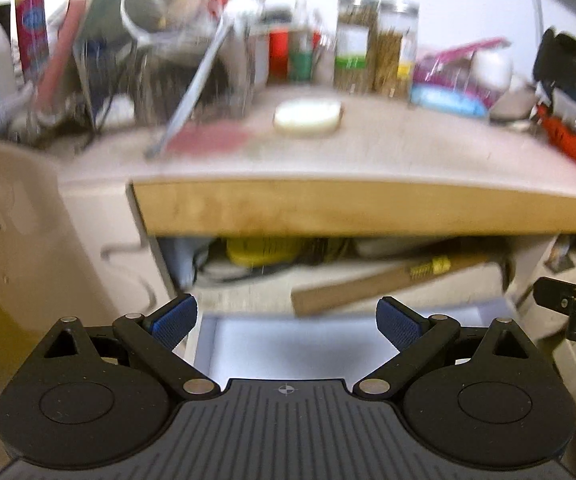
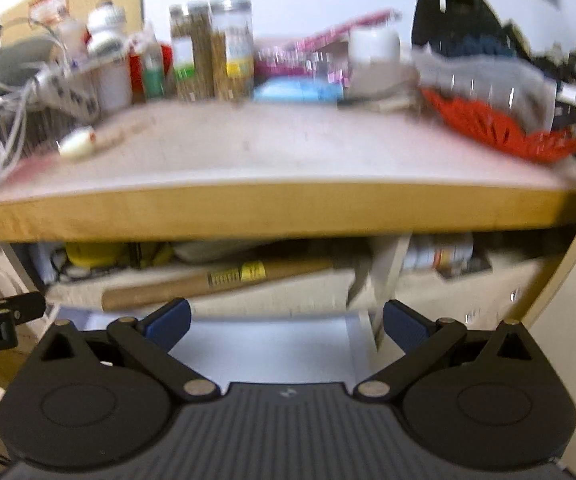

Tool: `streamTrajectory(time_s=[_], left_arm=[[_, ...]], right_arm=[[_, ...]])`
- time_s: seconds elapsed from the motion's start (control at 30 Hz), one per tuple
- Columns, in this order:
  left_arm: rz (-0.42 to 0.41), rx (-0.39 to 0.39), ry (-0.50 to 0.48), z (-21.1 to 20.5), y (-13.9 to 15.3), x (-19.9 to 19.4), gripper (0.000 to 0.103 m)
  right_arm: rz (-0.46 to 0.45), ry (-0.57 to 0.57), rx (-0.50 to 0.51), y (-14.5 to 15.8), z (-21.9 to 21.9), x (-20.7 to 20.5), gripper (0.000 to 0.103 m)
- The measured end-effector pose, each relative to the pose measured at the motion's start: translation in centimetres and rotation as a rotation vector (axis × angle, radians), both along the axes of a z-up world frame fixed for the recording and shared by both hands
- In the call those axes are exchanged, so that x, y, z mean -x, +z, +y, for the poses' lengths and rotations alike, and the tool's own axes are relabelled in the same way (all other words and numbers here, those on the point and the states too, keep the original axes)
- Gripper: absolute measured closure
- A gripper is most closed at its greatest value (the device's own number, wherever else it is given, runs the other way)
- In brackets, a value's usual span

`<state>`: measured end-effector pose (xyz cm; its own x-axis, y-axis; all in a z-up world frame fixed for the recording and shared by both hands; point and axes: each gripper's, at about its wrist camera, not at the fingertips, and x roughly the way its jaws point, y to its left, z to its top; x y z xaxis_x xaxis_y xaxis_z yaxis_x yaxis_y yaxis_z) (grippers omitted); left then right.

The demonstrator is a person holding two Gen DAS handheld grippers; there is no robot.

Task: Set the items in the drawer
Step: 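Withdraw both grippers from the open drawer and raise them above the tabletop, then move the left gripper toward the white oval plastic piece on the table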

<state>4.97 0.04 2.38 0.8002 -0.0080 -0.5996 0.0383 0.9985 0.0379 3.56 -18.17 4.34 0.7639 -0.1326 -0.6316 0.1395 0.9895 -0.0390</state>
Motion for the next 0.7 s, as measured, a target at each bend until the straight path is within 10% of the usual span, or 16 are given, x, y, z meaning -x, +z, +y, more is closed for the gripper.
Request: streamTrajectory(time_s=[0.7], left_arm=[[-0.275,0.021,-0.025,-0.3,3.0,1.9,0.003]], right_arm=[[-0.322,0.049,0.078,3.5,0.8,2.1,0.0]])
